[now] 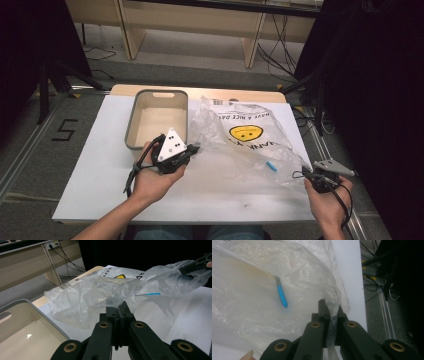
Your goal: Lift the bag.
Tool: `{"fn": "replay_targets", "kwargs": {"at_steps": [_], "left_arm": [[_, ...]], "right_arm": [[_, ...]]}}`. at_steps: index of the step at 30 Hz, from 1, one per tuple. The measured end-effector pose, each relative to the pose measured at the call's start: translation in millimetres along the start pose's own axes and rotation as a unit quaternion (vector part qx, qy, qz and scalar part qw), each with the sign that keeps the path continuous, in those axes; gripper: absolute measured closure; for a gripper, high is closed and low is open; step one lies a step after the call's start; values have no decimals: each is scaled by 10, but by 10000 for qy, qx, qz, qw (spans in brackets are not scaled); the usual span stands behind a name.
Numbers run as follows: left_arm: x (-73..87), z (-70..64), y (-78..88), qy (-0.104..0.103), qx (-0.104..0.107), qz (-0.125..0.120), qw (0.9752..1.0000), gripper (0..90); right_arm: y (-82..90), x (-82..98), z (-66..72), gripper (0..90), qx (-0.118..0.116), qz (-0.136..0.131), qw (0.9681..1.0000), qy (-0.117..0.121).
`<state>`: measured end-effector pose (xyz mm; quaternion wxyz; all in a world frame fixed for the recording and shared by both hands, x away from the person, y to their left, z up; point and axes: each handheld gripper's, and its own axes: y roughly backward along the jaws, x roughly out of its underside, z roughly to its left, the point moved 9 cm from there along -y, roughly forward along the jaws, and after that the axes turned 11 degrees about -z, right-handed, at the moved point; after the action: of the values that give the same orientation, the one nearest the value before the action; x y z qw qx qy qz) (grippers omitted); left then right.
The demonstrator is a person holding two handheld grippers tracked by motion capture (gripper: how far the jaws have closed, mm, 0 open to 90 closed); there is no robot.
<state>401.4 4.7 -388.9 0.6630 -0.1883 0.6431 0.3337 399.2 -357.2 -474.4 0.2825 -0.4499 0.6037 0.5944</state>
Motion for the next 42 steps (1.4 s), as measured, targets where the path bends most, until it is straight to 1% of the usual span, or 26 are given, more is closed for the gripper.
{"fn": "replay_targets", "kwargs": {"at_steps": [5,9,13,17,23,26,31,35,37,40,42], "left_arm": [[-52,41,25,24,-70,-118,9999,898],[-80,79,41,49,-112,-189,9997,897],[-81,114,47,86,-172,-232,9995,897],[-112,145,65,80,-229,-333,9992,897],[-212,167,112,72,-260,-573,9980,897],[-253,173,129,121,-255,-673,9973,897],[-305,166,150,137,-221,-767,9967,897],[-371,127,179,160,-148,-852,9961,897],[-418,99,194,200,-94,-927,9954,897],[-492,66,223,184,-39,-1011,9947,897],[-542,61,237,172,-39,-1082,9940,897]], "right_arm": [[26,-123,-17,900,66,-295,9995,15],[55,-242,-30,900,115,-606,9981,48],[88,-361,-40,900,143,-816,9965,77],[118,-484,-40,900,169,-1052,9942,127],[146,-649,-48,900,243,-1350,9904,155],[162,-712,-54,900,251,-1419,9894,151],[173,-787,-49,900,266,-1539,9876,158],[185,-819,-43,900,253,-1569,9872,143],[193,-834,-46,900,254,-1591,9868,133],[208,-862,-43,900,244,-1625,9864,105],[215,-878,-43,900,242,-1638,9861,111]]}}
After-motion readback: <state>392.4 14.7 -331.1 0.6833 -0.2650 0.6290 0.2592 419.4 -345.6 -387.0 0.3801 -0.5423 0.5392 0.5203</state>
